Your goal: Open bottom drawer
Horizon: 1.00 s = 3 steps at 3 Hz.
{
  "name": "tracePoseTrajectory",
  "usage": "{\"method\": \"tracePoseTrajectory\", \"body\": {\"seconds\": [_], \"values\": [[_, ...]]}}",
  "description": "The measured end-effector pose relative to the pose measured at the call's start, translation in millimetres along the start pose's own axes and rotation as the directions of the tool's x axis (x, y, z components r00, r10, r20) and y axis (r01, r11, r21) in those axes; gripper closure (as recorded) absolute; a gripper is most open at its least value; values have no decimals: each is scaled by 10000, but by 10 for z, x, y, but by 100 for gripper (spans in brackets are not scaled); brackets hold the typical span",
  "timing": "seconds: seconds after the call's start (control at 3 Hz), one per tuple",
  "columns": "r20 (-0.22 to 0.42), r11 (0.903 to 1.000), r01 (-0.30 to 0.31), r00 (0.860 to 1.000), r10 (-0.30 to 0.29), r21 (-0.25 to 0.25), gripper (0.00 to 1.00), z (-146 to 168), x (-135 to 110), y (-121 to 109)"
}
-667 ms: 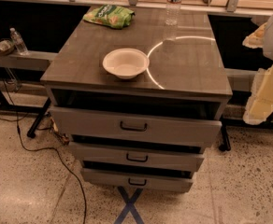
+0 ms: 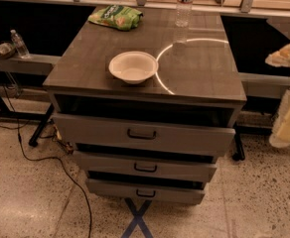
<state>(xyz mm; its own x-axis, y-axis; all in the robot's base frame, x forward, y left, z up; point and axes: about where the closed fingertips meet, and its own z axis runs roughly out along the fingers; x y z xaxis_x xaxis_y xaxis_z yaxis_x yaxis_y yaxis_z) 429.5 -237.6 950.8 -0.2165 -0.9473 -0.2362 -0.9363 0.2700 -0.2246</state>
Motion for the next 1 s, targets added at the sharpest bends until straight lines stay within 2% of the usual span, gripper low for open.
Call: {"method": "tracePoseTrajectory", "body": {"seconds": [0.33,0.67,1.0], "values": [[487,9984,-147,9987,174,-543,0,434,493,171],[1111,9914,-559,9914,691,-1183,0,1131,996,417],[1270,9829,-652,9880,878,-1722,0,1635,1146,605]]}}
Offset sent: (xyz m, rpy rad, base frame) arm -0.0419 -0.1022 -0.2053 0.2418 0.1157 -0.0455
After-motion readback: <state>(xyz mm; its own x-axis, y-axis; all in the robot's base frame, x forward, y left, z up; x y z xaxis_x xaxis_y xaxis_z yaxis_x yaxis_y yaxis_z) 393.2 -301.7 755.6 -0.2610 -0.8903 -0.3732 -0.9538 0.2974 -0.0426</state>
